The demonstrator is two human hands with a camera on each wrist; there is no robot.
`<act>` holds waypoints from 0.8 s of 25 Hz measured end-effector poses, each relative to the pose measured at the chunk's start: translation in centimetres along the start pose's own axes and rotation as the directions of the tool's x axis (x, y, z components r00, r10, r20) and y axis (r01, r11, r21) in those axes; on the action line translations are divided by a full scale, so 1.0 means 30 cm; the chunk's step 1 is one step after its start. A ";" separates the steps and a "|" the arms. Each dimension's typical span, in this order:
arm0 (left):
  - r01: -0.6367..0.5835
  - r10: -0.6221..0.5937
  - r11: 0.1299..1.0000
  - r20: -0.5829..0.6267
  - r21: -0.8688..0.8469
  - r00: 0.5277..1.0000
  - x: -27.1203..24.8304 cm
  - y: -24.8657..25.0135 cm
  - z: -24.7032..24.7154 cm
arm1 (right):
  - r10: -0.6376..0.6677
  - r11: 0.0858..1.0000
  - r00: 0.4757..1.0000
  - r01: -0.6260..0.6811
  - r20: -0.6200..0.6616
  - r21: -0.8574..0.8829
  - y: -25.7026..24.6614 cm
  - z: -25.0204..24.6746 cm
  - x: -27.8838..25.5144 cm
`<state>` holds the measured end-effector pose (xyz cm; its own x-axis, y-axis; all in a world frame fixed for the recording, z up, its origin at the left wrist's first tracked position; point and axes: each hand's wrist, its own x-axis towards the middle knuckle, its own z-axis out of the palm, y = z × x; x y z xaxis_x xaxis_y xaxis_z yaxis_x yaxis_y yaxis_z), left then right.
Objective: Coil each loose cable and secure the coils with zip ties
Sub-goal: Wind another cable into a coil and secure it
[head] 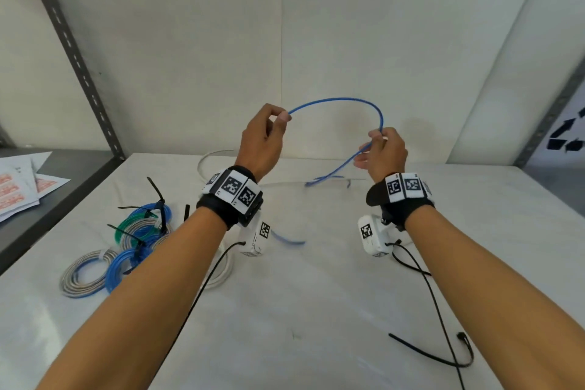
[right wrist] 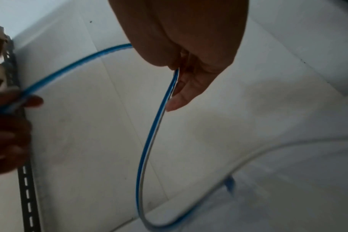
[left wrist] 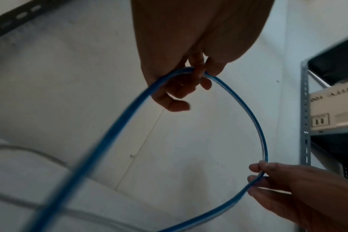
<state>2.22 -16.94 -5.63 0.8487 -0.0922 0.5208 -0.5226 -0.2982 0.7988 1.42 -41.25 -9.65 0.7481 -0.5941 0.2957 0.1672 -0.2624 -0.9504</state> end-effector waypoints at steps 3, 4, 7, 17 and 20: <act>0.071 -0.074 0.986 -0.018 -0.148 0.997 -0.008 -0.014 0.033 | 0.032 0.991 0.999 -0.029 -0.023 0.133 -0.068 -0.013 -0.007; 0.071 -0.076 0.984 -0.027 -0.165 0.997 -0.009 -0.015 0.040 | 0.062 0.981 0.997 -0.054 -0.042 0.185 -0.076 -0.013 -0.002; 0.097 -0.116 0.961 -0.058 -0.257 0.992 -0.007 0.002 0.048 | 0.095 0.973 0.993 -0.077 -0.071 0.217 -0.104 -0.013 0.007; 0.221 -0.565 0.676 -0.302 -0.703 0.768 0.030 0.045 0.001 | 0.225 0.924 0.942 -0.125 0.251 -0.360 -0.161 -0.060 -0.113; 0.212 -0.590 0.655 -0.316 -0.725 0.743 0.017 0.056 0.012 | 0.357 0.931 0.841 -0.355 0.407 -0.082 -0.175 -0.071 -0.170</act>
<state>1.81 -17.83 -4.13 0.9133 0.4072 0.0112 -0.2216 0.4737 0.8523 -4.65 -38.47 -5.96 0.9501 -0.2837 -0.1297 -0.1627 -0.0960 -0.9820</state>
